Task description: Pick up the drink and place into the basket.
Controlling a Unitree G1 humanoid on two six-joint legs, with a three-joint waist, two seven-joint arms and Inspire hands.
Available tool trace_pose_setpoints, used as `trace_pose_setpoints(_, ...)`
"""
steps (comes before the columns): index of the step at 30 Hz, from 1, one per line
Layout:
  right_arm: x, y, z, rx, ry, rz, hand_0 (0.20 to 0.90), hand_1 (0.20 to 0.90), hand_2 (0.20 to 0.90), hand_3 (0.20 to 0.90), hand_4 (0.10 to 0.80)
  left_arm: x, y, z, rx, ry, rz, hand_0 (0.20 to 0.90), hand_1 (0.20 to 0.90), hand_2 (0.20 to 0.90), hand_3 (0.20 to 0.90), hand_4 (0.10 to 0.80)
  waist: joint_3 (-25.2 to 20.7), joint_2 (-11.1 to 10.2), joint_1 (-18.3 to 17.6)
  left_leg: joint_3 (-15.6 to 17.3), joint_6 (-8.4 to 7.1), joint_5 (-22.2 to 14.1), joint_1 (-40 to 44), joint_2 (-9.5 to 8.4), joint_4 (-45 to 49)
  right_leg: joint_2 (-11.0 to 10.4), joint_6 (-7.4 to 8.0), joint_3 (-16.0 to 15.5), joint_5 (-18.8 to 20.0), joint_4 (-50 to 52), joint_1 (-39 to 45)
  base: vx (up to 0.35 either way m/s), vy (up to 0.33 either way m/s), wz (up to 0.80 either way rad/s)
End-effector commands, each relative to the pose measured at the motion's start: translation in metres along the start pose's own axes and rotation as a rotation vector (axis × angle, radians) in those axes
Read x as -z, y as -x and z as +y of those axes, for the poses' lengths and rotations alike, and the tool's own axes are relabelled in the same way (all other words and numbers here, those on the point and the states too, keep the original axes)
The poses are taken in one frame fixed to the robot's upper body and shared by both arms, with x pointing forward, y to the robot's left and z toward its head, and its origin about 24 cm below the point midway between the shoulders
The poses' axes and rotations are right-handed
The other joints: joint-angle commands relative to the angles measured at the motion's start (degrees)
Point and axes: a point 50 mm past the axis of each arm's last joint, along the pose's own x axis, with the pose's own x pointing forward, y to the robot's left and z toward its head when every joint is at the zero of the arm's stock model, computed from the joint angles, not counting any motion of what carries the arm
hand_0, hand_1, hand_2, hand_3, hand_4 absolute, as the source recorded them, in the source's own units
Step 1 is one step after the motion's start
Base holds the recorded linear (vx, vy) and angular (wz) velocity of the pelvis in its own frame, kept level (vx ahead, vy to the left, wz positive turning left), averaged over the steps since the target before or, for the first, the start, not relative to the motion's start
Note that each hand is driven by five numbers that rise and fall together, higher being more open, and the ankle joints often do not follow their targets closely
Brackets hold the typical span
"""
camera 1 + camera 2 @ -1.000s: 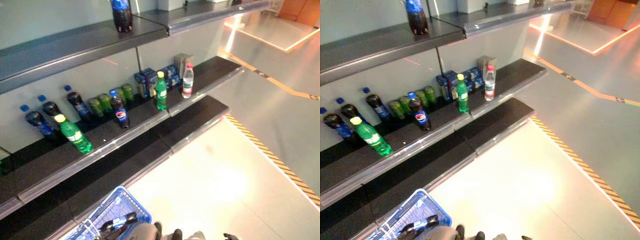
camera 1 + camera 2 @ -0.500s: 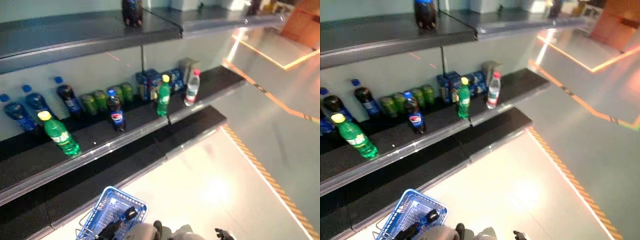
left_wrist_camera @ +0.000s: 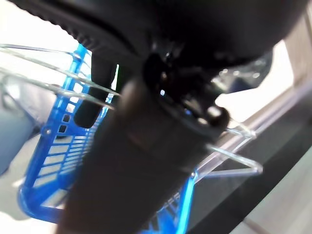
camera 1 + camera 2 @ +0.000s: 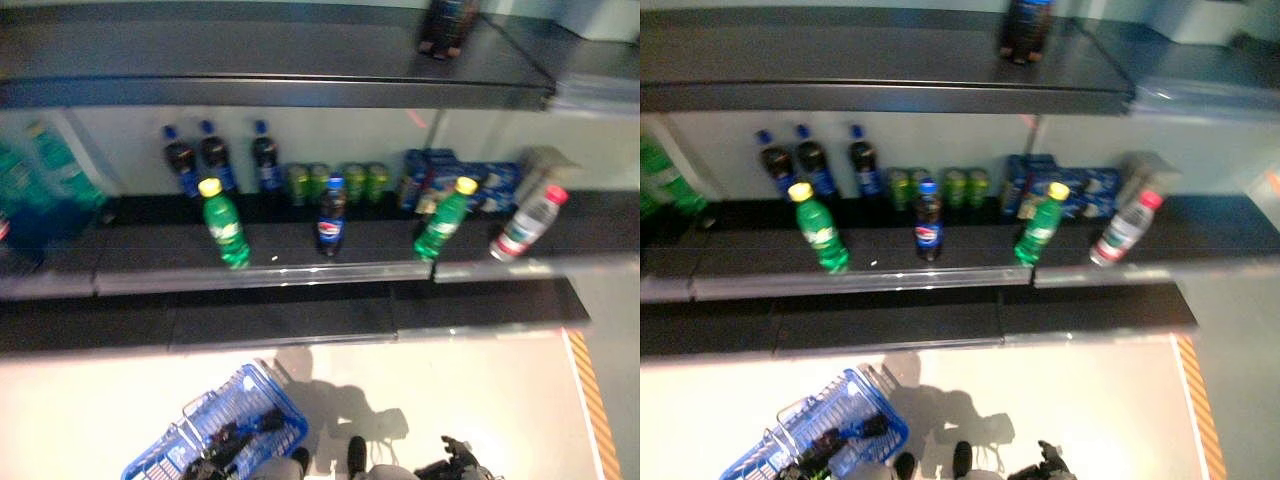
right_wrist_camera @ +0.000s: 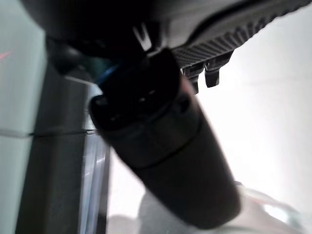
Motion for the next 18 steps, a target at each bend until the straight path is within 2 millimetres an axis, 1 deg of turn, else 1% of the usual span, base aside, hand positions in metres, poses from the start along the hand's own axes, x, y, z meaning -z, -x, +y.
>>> trace_pose_setpoints(1,0.001,-0.001,-0.009,0.020,-0.062,-0.010,0.900,0.900,0.900,0.900,0.800,0.010,0.005,-0.009,0.098,-0.101,-0.014,0.300,0.300,0.300,0.200,0.100,0.82,1.69,0.00,3.51,0.06,1.95,1.56,9.22,-3.36,-3.76,6.04,0.71,-1.21,8.46,-3.66,0.006,-0.041,1.22)
trace_pose_setpoints(2,0.000,-0.002,-0.011,0.029,-0.069,-0.011,0.900,0.900,0.900,0.900,0.800,0.013,0.005,-0.009,0.104,-0.110,-0.002,0.300,0.300,0.300,0.200,0.100,1.00,2.16,-0.21,4.41,0.10,1.54,2.28,9.08,-5.43,-3.73,6.07,-0.04,-1.46,8.55,-3.61,0.025,0.087,0.96)
trace_pose_setpoints(3,0.001,-0.002,-0.012,0.041,-0.096,-0.003,0.900,0.900,0.900,0.900,0.800,0.017,0.006,-0.009,0.109,-0.129,0.014,0.300,0.300,0.300,0.200,0.100,0.76,2.95,-0.76,5.13,0.13,1.91,3.79,9.03,-9.41,-3.39,5.96,-0.65,-1.70,8.68,-3.65,0.028,0.107,0.76)
trace_pose_setpoints(4,0.001,-0.003,-0.013,0.043,-0.101,-0.002,0.900,0.900,0.900,0.900,0.800,0.018,0.006,-0.009,0.109,-0.132,0.016,0.300,0.300,0.300,0.200,0.100,0.67,3.10,-0.87,5.17,0.07,2.19,4.23,9.08,-10.42,-3.31,5.97,-0.71,-1.75,8.65,-3.59,0.054,0.193,0.46)
trace_pose_setpoints(5,0.003,-0.002,-0.012,0.049,-0.119,0.002,0.900,0.900,0.900,0.900,0.800,0.024,0.008,-0.009,0.105,-0.138,0.028,0.300,0.300,0.300,0.200,0.100,0.05,3.78,-1.40,4.82,-0.31,3.20,5.80,9.14,-13.85,-2.97,6.04,-0.68,-1.82,8.57,-3.42,0.053,0.147,0.26)
trace_pose_setpoints(6,0.003,-0.002,-0.012,0.050,-0.124,0.002,0.900,0.900,0.900,0.900,0.800,0.024,0.008,-0.009,0.105,-0.139,0.029,0.300,0.300,0.300,0.200,0.100,-0.05,3.89,-1.50,4.69,-0.39,3.40,6.10,9.10,-14.39,-2.93,6.05,-0.62,-1.82,8.57,-3.38,0.071,0.197,0.28)
trace_pose_setpoints(7,0.004,-0.001,-0.011,0.052,-0.125,-0.001,0.900,0.900,0.900,0.900,0.800,0.026,0.008,-0.009,0.105,-0.138,0.028,0.300,0.300,0.300,0.200,0.100,-0.42,4.20,-1.65,3.96,-0.69,3.44,6.78,8.51,-15.36,-3.07,6.39,-0.33,-1.67,8.32,-3.05,0.057,0.185,0.35)
trace_pose_setpoints(8,0.004,-0.001,-0.009,0.059,-0.125,-0.019,0.900,0.900,0.900,0.900,0.800,0.025,0.009,-0.011,0.112,-0.142,0.020,0.300,0.300,0.300,0.200,0.100,-0.71,4.55,-1.83,3.91,-0.75,3.22,7.70,8.06,-16.41,-3.53,6.85,-0.23,-1.73,8.27,-2.73,0.060,0.218,0.35)
trace_pose_setpoints(10,0.001,-0.001,-0.007,0.059,-0.130,-0.031,0.900,0.900,0.900,0.900,0.800,0.023,0.008,-0.012,0.116,-0.160,0.011,0.300,0.300,0.300,0.200,0.100,-0.85,4.97,-2.08,4.20,-0.49,3.00,8.61,7.68,-17.31,-3.95,7.28,-0.17,-2.13,9.30,-2.82,0.042,0.196,0.18)
trace_pose_setpoints(11,-0.002,0.000,-0.004,0.059,-0.142,-0.047,0.900,0.900,0.900,0.900,0.800,0.016,0.006,-0.012,0.116,-0.189,-0.004,0.300,0.300,0.300,0.200,0.100,-0.76,5.71,-2.99,4.64,0.20,2.66,9.49,7.27,-17.56,-4.29,7.82,0.55,-2.75,13.04,-3.80,0.033,0.180,0.01)
trace_pose_setpoints(12,-0.003,0.000,-0.002,0.055,-0.151,-0.052,0.900,0.900,0.900,0.900,0.800,0.013,0.005,-0.010,0.113,-0.199,-0.012,0.300,0.300,0.300,0.200,0.100,-0.49,5.92,-3.50,4.58,0.82,2.20,9.87,6.88,-17.29,-4.52,8.38,1.46,-2.52,16.47,-5.08,0.046,0.178,-0.06)
trace_pose_setpoints(13,-0.006,0.001,0.000,0.053,-0.163,-0.061,0.900,0.900,0.900,0.900,0.800,0.007,0.004,-0.006,0.105,-0.209,-0.026,0.300,0.300,0.300,0.200,0.100,-0.11,6.14,-4.33,4.46,1.75,1.34,10.30,6.39,-16.68,-4.81,9.17,3.13,-2.03,21.14,-7.23,0.033,0.079,0.02)
trace_pose_setpoints(14,-0.006,0.001,0.000,0.054,-0.164,-0.063,0.900,0.900,0.900,0.900,0.800,0.006,0.004,-0.006,0.104,-0.211,-0.029,0.300,0.300,0.300,0.200,0.100,-0.07,6.13,-4.43,4.47,1.87,1.20,10.34,6.31,-16.57,-4.88,9.28,3.38,-2.01,21.68,-7.56,0.060,0.013,0.05)
trace_pose_setpoints(15,-0.011,0.001,0.001,0.063,-0.161,-0.083,0.900,0.900,0.900,0.900,0.800,-0.002,0.002,-0.003,0.098,-0.213,-0.045,0.300,0.300,0.300,0.200,0.100,0.34,6.41,-5.56,4.43,2.11,0.42,10.93,6.30,-16.02,-5.52,9.46,5.61,-1.87,21.24,-8.66,0.046,-0.051,0.13)
trace_pose_setpoints(17,-0.014,0.001,0.000,0.063,-0.151,-0.090,0.900,0.900,0.900,0.900,0.800,-0.006,0.002,-0.004,0.101,-0.201,-0.055,0.300,0.300,0.300,0.200,0.100,0.59,6.46,-5.89,4.53,1.77,-0.10,10.72,6.45,-15.11,-6.68,9.54,6.29,-1.73,17.96,-8.05,0.004,-0.101,0.18)
trace_pose_setpoints(18,-0.022,-0.001,-0.005,0.054,-0.128,-0.114,0.900,0.900,0.900,0.900,0.800,-0.014,0.001,-0.009,0.113,-0.163,-0.076,0.300,0.300,0.300,0.200,0.100,1.33,6.49,-6.00,5.43,0.88,-1.06,9.73,6.89,-12.89,-9.46,10.48,6.50,0.93,13.47,-8.28,-0.055,-0.153,0.10)
